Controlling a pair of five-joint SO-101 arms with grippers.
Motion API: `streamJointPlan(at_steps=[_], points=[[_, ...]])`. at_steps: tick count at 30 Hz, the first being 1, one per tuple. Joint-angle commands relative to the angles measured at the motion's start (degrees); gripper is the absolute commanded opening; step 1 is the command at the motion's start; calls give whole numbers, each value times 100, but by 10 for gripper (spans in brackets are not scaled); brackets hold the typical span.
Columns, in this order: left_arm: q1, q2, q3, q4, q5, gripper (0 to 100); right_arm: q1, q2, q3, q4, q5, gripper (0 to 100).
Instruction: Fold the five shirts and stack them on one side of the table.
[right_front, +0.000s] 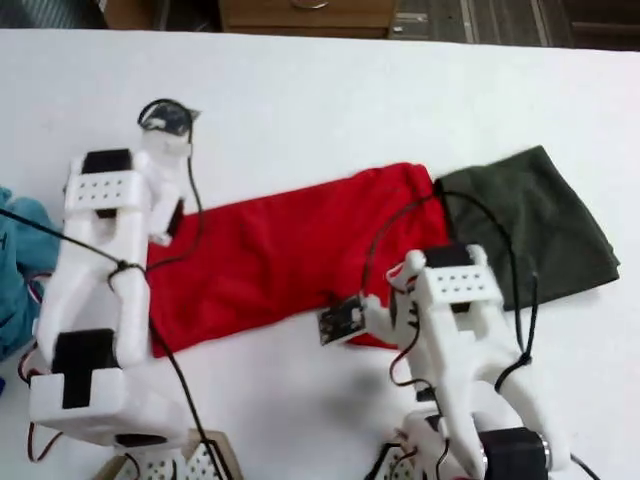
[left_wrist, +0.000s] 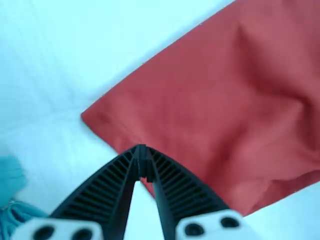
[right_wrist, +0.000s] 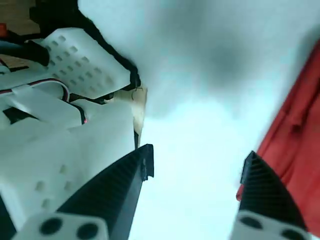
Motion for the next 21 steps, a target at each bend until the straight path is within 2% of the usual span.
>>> streamJointPlan(at_steps=[1, 7, 21], points=[[-167, -167, -119, 0, -167, 21, -400, -154, 0, -48, -264, 287], [-264, -167, -119, 9, -185, 21, -901, -136, 18, -418, -651, 287], [-264, -167, -110, 123, -193, 21, -752, -119, 105, -1420, -712, 287]])
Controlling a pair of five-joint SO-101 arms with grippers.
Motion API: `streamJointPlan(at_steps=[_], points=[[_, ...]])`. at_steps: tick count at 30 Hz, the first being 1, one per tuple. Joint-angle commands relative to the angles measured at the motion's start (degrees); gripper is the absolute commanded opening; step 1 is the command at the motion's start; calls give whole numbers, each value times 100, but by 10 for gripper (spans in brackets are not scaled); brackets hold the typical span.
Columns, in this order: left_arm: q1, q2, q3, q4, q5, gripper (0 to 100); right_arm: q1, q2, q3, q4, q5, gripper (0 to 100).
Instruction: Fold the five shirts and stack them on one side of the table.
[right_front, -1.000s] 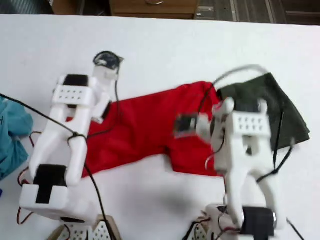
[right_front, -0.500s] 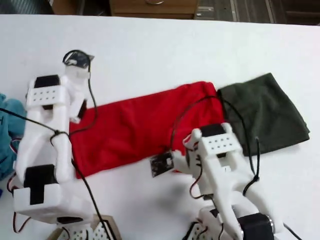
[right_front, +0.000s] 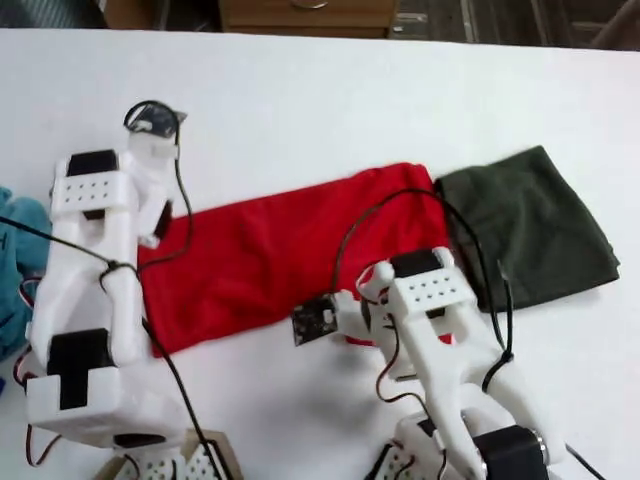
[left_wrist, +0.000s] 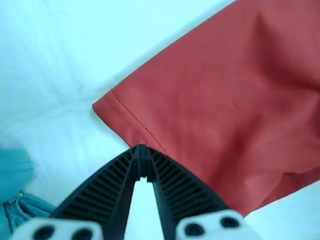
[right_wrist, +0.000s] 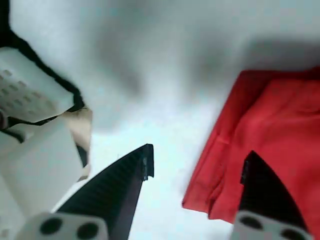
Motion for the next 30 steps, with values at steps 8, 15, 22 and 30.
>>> streamJointPlan(at_steps=[8, 15, 22, 30], points=[[-114, -176, -136, 211, -53, 21, 259, 927, 264, -1235, -62, 287], [-255, -176, -145, 211, -97, 21, 497, 1525, 255, -1481, -53, 287], [-255, -176, -163, 211, -246, 21, 497, 1516, 255, -1499, -70, 129], [-255, -176, -171, 202, -246, 21, 479, 1525, 123, -1516, -466, 19]])
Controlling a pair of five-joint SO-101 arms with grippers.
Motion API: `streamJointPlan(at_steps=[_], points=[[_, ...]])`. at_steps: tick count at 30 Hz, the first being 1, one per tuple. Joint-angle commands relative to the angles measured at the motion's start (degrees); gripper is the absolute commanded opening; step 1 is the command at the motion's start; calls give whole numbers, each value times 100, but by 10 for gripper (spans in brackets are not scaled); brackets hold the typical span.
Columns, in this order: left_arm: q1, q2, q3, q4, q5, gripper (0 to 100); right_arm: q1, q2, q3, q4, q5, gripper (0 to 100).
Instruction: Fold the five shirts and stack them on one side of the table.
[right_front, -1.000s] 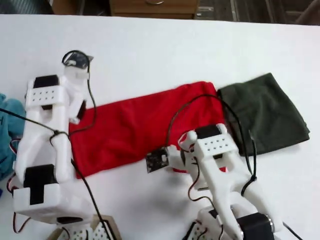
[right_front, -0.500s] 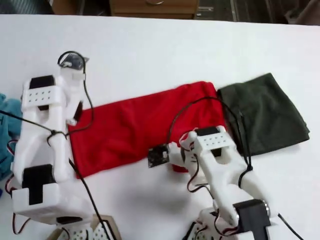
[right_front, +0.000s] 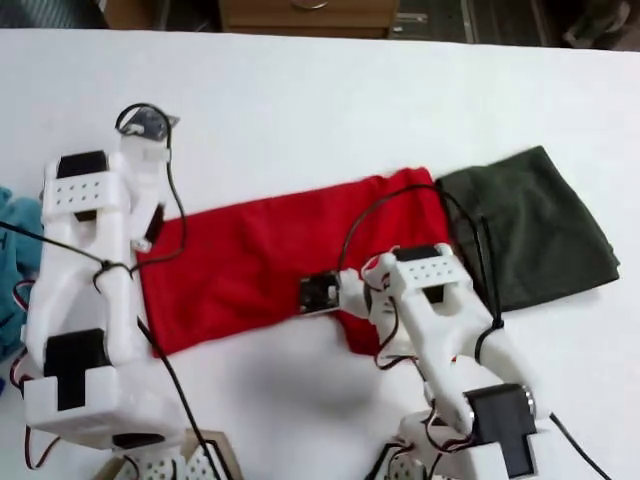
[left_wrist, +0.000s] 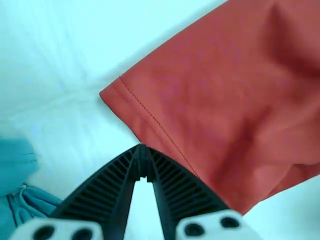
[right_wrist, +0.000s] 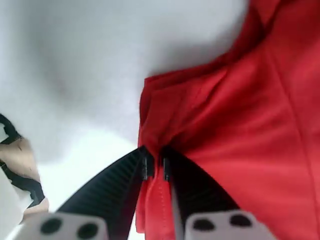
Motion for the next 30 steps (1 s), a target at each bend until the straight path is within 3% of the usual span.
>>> streamJointPlan(at_steps=[1, 15, 22, 30], points=[[-53, -176, -171, 44, -35, 21, 48, 92, -26, -22, -70, 20], [-53, -176, -171, 44, -35, 21, 31, 127, -26, 180, -62, 29], [-53, -176, -171, 44, -35, 21, 22, 92, -220, 716, -53, 310], [-53, -176, -171, 44, -35, 21, -207, 101, -185, 743, -70, 276]])
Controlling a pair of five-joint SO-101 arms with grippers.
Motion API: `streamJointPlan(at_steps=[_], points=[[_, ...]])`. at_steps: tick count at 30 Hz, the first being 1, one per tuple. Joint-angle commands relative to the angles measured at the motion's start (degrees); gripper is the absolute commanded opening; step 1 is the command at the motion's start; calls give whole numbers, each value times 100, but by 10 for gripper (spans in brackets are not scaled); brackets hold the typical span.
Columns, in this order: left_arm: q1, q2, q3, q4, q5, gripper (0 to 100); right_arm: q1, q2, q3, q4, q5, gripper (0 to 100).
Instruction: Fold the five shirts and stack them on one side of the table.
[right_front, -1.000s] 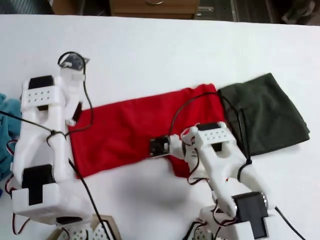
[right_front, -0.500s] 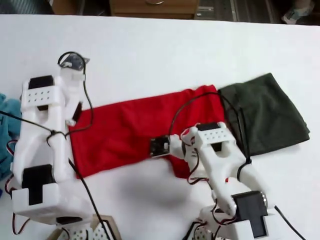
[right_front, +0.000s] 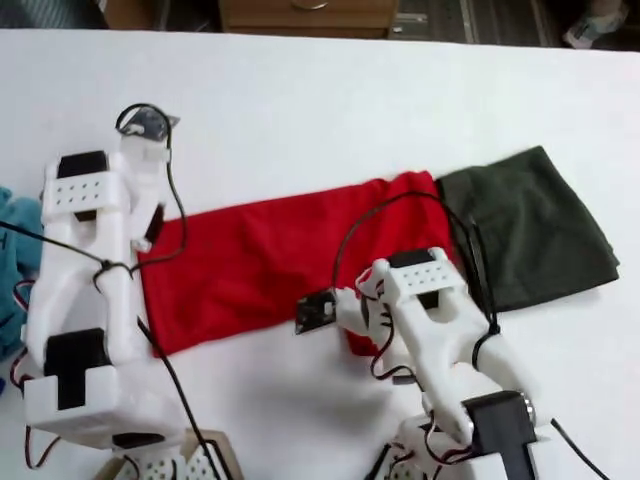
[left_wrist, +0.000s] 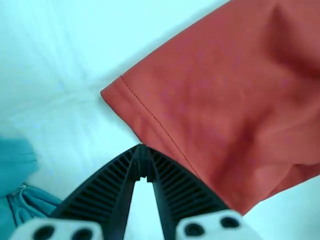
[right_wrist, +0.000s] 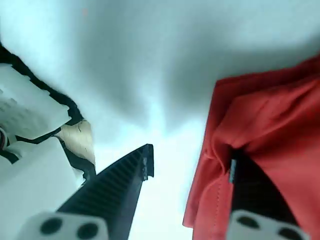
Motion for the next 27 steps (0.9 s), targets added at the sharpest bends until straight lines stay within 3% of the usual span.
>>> streamJointPlan(at_steps=[1, 10, 17, 27], points=[[-53, -176, -171, 44, -35, 21, -22, 57, -62, -189, -26, 276], [-53, -185, -171, 44, -44, 21, 75, 101, -79, -980, -26, 262], [-53, -185, -171, 53, -44, 21, 145, 101, -62, -1437, -378, 14], [-53, -185, -171, 53, -44, 21, 145, 48, -281, -1332, -396, 19]])
